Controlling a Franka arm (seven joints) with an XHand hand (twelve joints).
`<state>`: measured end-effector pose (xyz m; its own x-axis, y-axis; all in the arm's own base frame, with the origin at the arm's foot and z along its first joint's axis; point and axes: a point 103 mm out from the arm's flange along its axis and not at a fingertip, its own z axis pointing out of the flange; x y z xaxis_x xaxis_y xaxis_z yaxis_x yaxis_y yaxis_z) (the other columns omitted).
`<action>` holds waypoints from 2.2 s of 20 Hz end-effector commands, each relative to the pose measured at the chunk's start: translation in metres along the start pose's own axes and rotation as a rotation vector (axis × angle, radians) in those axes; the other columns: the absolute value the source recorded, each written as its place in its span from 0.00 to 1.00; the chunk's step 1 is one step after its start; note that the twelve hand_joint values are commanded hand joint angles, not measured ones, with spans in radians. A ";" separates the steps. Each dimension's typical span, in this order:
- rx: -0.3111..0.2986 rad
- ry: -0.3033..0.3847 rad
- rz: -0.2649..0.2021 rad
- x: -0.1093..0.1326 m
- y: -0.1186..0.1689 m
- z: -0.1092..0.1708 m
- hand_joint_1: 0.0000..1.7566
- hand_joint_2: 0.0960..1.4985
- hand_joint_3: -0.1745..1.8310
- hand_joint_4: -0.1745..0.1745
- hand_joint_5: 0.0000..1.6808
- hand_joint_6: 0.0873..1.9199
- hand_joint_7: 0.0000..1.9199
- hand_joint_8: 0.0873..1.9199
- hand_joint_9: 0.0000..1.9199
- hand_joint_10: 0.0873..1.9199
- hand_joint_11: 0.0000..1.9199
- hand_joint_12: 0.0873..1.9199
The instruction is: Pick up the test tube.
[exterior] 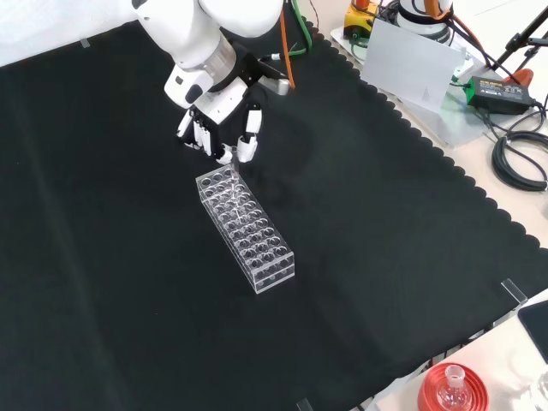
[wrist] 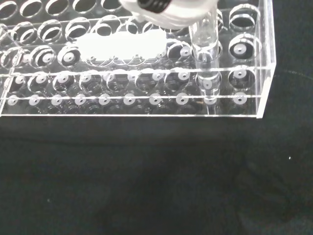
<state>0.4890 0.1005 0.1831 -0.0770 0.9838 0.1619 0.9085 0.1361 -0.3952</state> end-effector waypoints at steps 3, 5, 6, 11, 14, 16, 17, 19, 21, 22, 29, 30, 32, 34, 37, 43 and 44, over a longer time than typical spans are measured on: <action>-0.037 -0.048 -0.007 0.006 0.004 -0.004 0.74 0.67 0.09 0.00 0.67 0.36 0.62 0.35 0.55 0.30 0.19 0.74; -0.055 -0.056 -0.004 0.008 0.005 -0.006 0.74 0.66 0.09 0.00 0.69 0.33 0.64 0.32 0.57 0.29 0.21 0.72; -0.058 -0.059 -0.004 0.008 0.005 -0.006 0.74 0.65 0.08 0.00 0.71 0.31 0.65 0.30 0.59 0.28 0.22 0.72; -0.078 -0.067 -0.007 0.010 0.005 -0.010 0.80 0.65 0.09 0.00 0.69 0.33 0.64 0.33 0.61 0.32 0.24 0.71; -0.090 -0.070 -0.008 0.010 0.004 -0.013 0.80 0.65 0.09 0.00 0.69 0.33 0.64 0.33 0.61 0.33 0.24 0.71; -0.094 -0.074 -0.007 0.011 0.004 -0.014 0.80 0.65 0.09 0.00 0.69 0.33 0.66 0.34 0.60 0.30 0.24 0.71; -0.095 -0.076 -0.008 0.011 0.004 -0.015 0.80 0.64 0.08 0.00 0.69 0.32 0.67 0.34 0.60 0.27 0.24 0.70; -0.098 -0.078 -0.009 0.011 0.004 -0.016 0.80 0.64 0.08 0.00 0.70 0.32 0.68 0.34 0.60 0.24 0.25 0.70; -0.101 -0.080 -0.011 0.011 0.003 -0.017 0.80 0.64 0.08 0.00 0.70 0.31 0.69 0.34 0.60 0.24 0.25 0.70; -0.102 -0.084 -0.011 0.011 0.003 -0.018 0.80 0.64 0.08 0.00 0.70 0.31 0.69 0.33 0.60 0.23 0.25 0.70; -0.123 -0.090 -0.019 0.009 -0.007 -0.036 0.80 0.64 0.08 0.00 0.71 0.30 0.70 0.32 0.61 0.22 0.25 0.70; -0.125 -0.092 -0.019 0.008 -0.009 -0.039 0.80 0.64 0.08 0.00 0.71 0.30 0.70 0.32 0.61 0.22 0.25 0.70; -0.130 -0.099 -0.019 0.008 -0.012 -0.044 0.80 0.64 0.08 0.00 0.71 0.29 0.70 0.32 0.62 0.21 0.25 0.70; -0.135 -0.105 -0.019 0.008 -0.014 -0.048 0.80 0.64 0.08 0.00 0.72 0.28 0.70 0.31 0.62 0.20 0.25 0.70; -0.143 -0.112 -0.020 0.009 -0.017 -0.056 0.80 0.63 0.08 0.00 0.72 0.28 0.71 0.31 0.62 0.19 0.25 0.70; -0.166 -0.128 -0.027 0.010 -0.025 -0.077 0.80 0.63 0.08 0.00 0.72 0.27 0.71 0.30 0.62 0.19 0.25 0.70; -0.169 -0.131 -0.029 0.011 -0.026 -0.081 0.80 0.63 0.08 0.00 0.73 0.27 0.71 0.30 0.63 0.18 0.25 0.70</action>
<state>0.4972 0.0996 0.2550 -0.1389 0.9886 0.0576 0.9585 0.1489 -0.2433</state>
